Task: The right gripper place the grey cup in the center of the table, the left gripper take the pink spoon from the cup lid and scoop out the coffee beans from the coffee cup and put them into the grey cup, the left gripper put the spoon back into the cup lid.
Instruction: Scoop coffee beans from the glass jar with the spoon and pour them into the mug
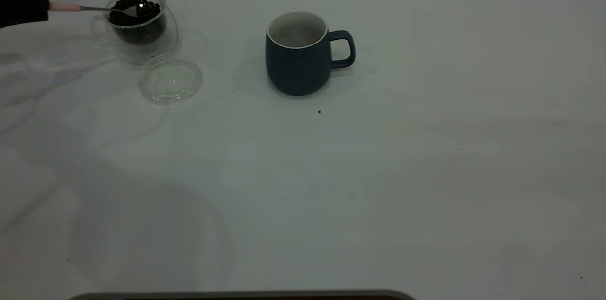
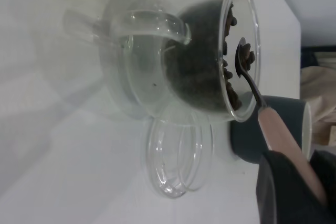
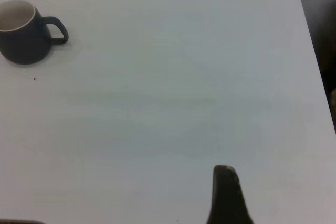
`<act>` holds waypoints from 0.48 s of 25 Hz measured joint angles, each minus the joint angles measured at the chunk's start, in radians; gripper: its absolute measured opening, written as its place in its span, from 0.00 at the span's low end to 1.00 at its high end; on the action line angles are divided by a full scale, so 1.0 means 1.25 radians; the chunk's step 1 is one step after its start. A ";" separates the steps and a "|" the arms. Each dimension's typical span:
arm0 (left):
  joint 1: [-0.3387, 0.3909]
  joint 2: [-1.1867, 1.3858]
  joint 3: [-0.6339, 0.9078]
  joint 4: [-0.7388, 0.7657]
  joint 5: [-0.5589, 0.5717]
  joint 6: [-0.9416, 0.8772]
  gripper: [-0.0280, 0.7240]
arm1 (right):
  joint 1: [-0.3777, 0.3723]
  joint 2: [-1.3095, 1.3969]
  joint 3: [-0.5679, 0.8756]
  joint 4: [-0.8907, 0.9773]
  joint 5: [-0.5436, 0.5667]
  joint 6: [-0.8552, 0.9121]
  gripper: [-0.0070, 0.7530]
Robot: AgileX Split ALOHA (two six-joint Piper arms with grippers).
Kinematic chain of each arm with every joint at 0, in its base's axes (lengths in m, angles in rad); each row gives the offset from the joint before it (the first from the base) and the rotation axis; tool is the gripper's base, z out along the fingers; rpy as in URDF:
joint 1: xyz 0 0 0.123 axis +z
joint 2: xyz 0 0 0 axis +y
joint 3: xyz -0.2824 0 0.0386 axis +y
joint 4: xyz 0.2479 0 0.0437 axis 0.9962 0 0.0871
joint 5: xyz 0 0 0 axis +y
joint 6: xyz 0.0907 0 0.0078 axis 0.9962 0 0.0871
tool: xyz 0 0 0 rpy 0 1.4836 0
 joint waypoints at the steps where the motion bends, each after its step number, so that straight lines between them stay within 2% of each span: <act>1: 0.004 0.000 0.000 0.000 0.007 0.000 0.22 | 0.000 0.000 0.000 0.000 0.000 0.000 0.71; 12: 0.020 0.000 0.000 -0.001 0.041 0.000 0.22 | 0.000 0.000 0.000 0.000 0.000 0.000 0.71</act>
